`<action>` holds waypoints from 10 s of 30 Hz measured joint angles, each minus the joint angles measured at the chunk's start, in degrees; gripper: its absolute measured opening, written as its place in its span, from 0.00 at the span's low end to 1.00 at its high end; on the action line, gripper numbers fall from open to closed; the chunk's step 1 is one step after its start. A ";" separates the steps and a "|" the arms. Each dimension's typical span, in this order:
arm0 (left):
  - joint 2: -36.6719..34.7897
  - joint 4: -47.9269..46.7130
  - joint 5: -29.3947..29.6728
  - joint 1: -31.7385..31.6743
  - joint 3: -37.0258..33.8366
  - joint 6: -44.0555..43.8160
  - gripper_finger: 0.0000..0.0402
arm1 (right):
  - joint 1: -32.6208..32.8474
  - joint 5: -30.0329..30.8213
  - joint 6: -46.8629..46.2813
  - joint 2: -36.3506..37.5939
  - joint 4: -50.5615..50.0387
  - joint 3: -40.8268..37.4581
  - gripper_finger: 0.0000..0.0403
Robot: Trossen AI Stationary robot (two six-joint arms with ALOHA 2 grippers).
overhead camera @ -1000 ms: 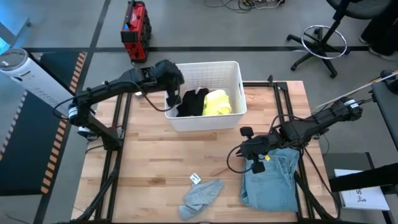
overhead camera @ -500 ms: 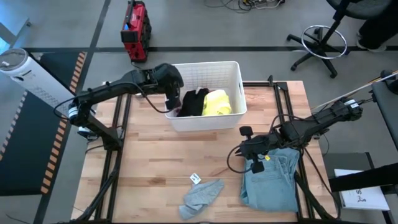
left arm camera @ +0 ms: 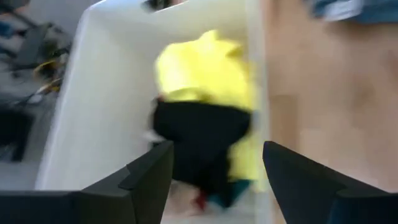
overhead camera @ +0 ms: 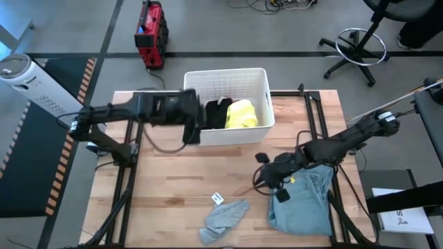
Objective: Sort clothes
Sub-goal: Put the gray boxer into the white laundry bin, then put the blue jeans into the white laundry bin
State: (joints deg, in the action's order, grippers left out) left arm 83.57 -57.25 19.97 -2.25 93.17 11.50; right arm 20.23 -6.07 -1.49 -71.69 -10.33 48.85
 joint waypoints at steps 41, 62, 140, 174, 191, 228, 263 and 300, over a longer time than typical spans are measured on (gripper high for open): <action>-19.85 67.75 1.97 29.97 -51.52 -14.92 0.49 | 11.19 10.64 -1.67 -56.22 -7.81 42.51 0.74; -19.88 69.93 1.86 31.55 -51.65 -11.48 0.39 | 10.82 14.83 -1.87 -61.22 -38.61 63.10 0.03; -43.22 62.93 8.13 29.78 -63.21 0.40 0.00 | -49.75 -8.28 19.38 -51.94 -37.30 51.55 0.02; -43.18 62.33 8.02 29.79 -63.21 -2.00 0.00 | -48.72 -20.43 29.60 -36.36 -44.28 46.68 0.04; -43.22 62.25 8.00 29.78 -63.21 -2.11 0.00 | -53.55 -23.71 25.68 -44.80 -36.73 44.62 0.00; -43.19 61.79 8.07 29.78 -63.21 -3.42 0.00 | -49.55 -5.40 23.54 -24.77 -44.29 57.97 0.00; -42.57 61.88 8.00 29.78 -63.21 -6.22 0.00 | 4.85 5.95 -32.90 -9.09 -58.46 16.09 0.00; -23.16 70.45 1.60 29.80 -63.17 0.29 0.09 | -11.12 1.21 -10.17 -22.25 -8.68 6.40 0.00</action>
State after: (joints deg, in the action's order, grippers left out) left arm 60.41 13.20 21.56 27.55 30.00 11.79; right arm 9.11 -4.86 -11.66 -93.94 -19.02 55.25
